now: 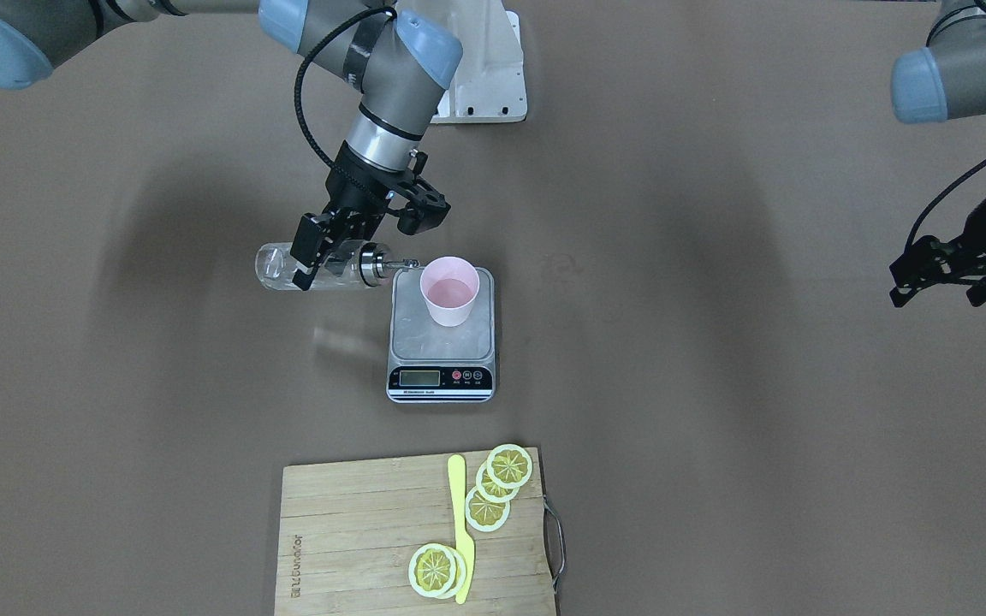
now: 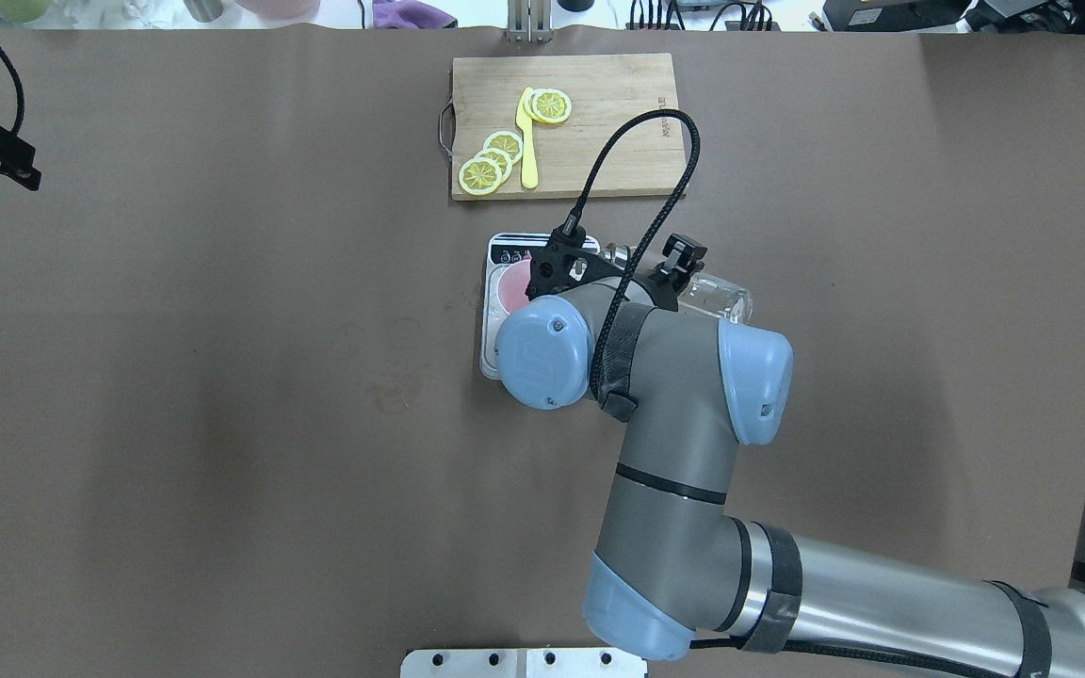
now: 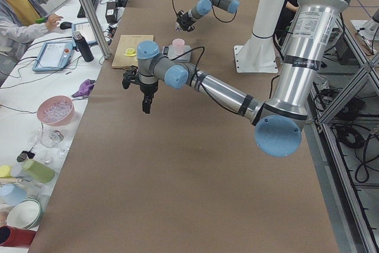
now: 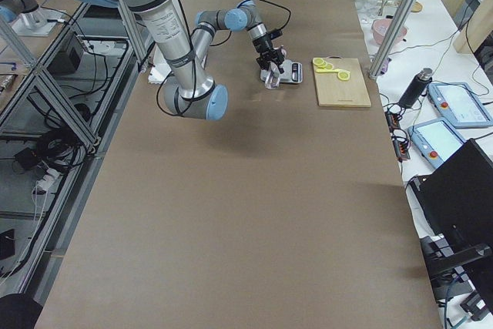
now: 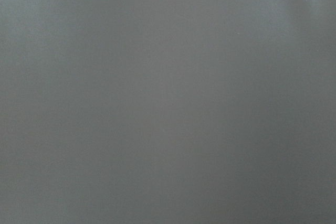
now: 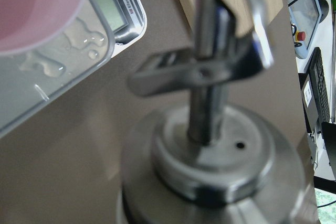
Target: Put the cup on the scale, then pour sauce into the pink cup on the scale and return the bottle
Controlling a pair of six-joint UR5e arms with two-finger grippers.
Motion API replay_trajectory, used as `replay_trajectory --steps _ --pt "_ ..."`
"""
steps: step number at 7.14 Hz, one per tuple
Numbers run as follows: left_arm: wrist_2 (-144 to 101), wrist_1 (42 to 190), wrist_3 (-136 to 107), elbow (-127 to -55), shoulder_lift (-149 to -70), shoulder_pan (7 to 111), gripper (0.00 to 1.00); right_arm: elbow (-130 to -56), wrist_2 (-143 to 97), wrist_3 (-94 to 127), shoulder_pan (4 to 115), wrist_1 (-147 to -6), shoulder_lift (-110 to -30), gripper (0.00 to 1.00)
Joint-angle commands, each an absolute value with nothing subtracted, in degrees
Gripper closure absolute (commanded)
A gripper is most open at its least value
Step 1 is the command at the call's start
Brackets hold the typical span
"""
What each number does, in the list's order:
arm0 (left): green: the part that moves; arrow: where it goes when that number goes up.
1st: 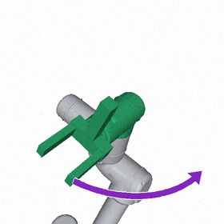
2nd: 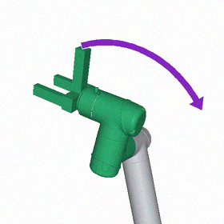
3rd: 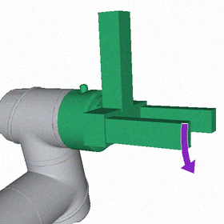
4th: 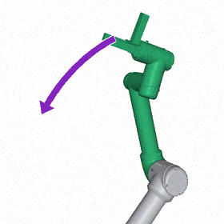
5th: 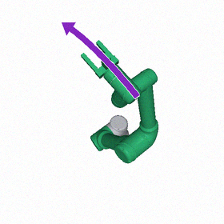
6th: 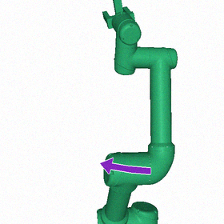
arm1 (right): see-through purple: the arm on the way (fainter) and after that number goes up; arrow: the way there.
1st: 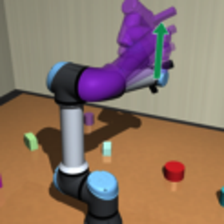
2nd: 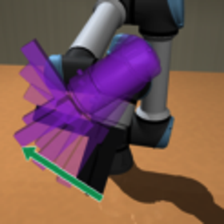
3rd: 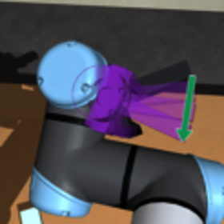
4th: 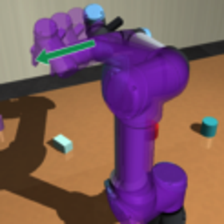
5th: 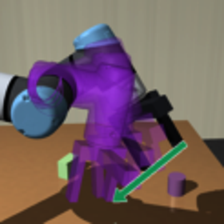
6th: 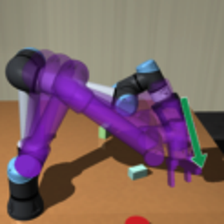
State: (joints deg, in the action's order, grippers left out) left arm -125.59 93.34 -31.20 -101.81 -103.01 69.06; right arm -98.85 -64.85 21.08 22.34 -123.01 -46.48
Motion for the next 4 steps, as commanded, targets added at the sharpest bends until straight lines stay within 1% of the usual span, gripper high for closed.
replay_trajectory --steps 1,2,4 --pt "-125.6 93.3 -31.2 -101.8 -103.0 69.1 0.02 -98.7 -61.7 20.5 21.4 -126.4 -46.0 1.0" --pt "-125.6 93.3 -31.2 -101.8 -102.9 69.1 0.02 -98.4 -60.7 18.4 21.3 -127.9 -45.3 1.0" --pt "-125.5 93.3 -31.2 -101.8 -102.8 69.1 0.02 -92.5 -59.2 17.0 21.3 -131.6 -40.1 1.0"
